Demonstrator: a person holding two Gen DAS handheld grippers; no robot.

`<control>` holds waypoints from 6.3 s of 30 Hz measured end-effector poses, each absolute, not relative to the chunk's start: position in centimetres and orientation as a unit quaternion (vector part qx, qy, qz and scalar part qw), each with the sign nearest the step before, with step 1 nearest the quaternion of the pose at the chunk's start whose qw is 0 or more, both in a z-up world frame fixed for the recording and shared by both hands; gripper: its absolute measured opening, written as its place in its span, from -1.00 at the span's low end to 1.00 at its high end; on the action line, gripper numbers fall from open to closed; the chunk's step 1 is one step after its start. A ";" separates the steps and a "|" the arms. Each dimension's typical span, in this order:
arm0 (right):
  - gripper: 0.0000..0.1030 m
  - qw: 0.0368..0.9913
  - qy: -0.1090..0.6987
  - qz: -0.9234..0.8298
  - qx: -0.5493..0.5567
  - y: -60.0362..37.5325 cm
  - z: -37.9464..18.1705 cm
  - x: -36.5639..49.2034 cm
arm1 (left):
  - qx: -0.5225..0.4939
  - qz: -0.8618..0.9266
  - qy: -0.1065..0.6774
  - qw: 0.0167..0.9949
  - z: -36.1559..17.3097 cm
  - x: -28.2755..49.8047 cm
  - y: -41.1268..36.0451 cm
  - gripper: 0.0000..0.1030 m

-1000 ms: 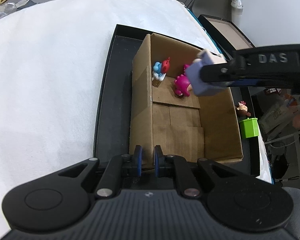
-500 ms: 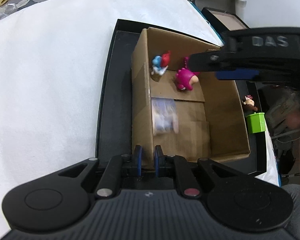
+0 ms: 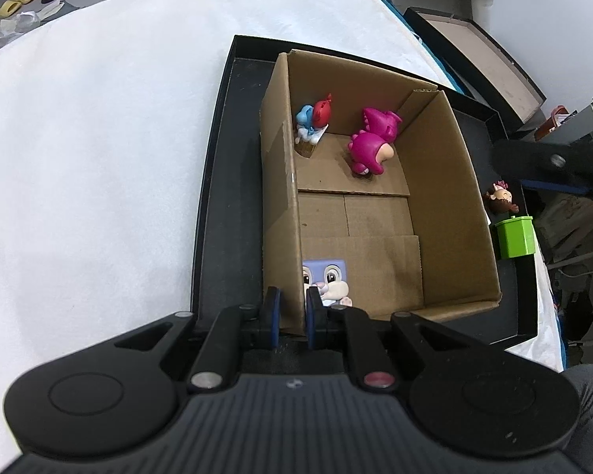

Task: Organize rigid objects
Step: 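Open the right gripper to drop the white cube into the box, then move the right gripper back to the tray and grasp the green cup, then lift the green cup with the right gripper and carry it over the box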

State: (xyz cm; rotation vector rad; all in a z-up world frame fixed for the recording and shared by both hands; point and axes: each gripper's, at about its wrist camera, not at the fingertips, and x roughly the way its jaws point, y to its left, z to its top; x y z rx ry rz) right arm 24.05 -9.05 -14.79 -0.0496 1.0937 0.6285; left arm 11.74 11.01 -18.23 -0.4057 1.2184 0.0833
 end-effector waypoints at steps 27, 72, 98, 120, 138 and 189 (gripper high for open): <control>0.38 0.818 0.498 0.288 -0.010 -19.3 -13.0 23.8 | -0.175 0.069 0.566 0.802 -16.8 11.3 9.7 -0.78; -0.26 0.781 0.587 0.212 -0.023 -26.1 -23.8 32.3 | -0.166 0.104 0.587 0.786 -17.6 12.8 8.8 -0.78; -0.09 0.773 0.599 0.210 0.016 -25.8 -26.4 33.0 | -0.175 0.099 0.588 0.783 -18.1 12.9 9.4 -0.78; -0.09 0.797 0.572 0.192 -0.044 -23.1 -21.2 31.6 | -0.186 0.066 0.580 0.790 -18.3 12.4 10.1 -0.77; -0.09 0.811 0.528 0.216 -0.132 -16.1 -16.3 30.1 | -0.198 0.041 0.574 0.793 -18.4 11.9 10.8 -0.76; -0.08 0.759 0.536 0.311 -0.200 1.4 -19.1 25.0 | -0.234 0.011 0.567 0.790 -19.1 11.6 12.7 -0.75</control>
